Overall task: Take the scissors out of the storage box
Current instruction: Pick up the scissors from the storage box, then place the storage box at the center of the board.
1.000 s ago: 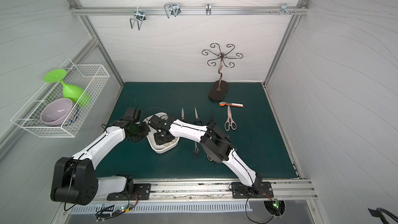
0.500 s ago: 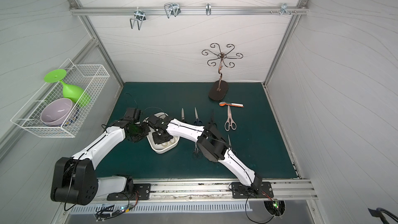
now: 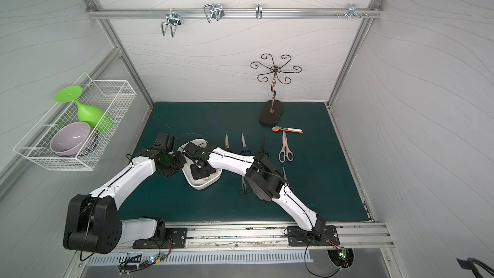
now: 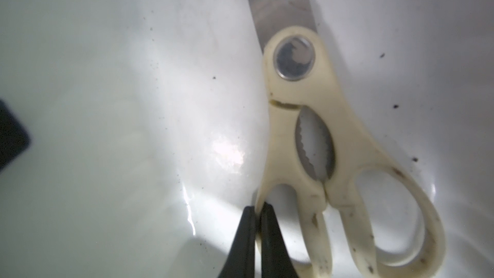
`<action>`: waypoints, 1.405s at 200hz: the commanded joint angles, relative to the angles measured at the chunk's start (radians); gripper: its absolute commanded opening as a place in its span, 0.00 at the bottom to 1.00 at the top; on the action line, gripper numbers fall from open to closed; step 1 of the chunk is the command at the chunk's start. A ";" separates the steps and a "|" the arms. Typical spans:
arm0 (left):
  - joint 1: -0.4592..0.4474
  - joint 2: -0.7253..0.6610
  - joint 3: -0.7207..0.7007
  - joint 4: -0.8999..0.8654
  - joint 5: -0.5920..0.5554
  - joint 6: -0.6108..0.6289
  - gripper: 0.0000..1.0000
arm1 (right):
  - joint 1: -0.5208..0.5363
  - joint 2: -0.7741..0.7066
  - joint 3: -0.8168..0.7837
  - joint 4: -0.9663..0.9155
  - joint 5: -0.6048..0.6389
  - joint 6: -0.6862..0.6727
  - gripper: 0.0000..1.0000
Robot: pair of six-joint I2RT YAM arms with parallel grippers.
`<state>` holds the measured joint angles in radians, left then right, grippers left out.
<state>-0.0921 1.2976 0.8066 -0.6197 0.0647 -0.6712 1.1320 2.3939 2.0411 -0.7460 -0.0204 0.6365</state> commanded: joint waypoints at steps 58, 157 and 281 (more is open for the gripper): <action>-0.003 0.010 0.008 0.022 0.026 0.000 0.00 | -0.040 -0.107 -0.051 0.049 -0.033 0.022 0.00; 0.038 0.021 0.003 0.027 -0.003 0.016 0.00 | -0.059 -0.284 -0.224 0.276 -0.125 0.053 0.00; 0.079 0.028 0.043 0.046 -0.211 0.064 0.00 | -0.077 -0.558 -0.463 0.203 0.022 0.103 0.00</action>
<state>-0.0353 1.3151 0.8024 -0.6102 -0.0662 -0.6308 1.0576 1.9095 1.6619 -0.4950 -0.0742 0.6899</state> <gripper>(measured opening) 0.084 0.058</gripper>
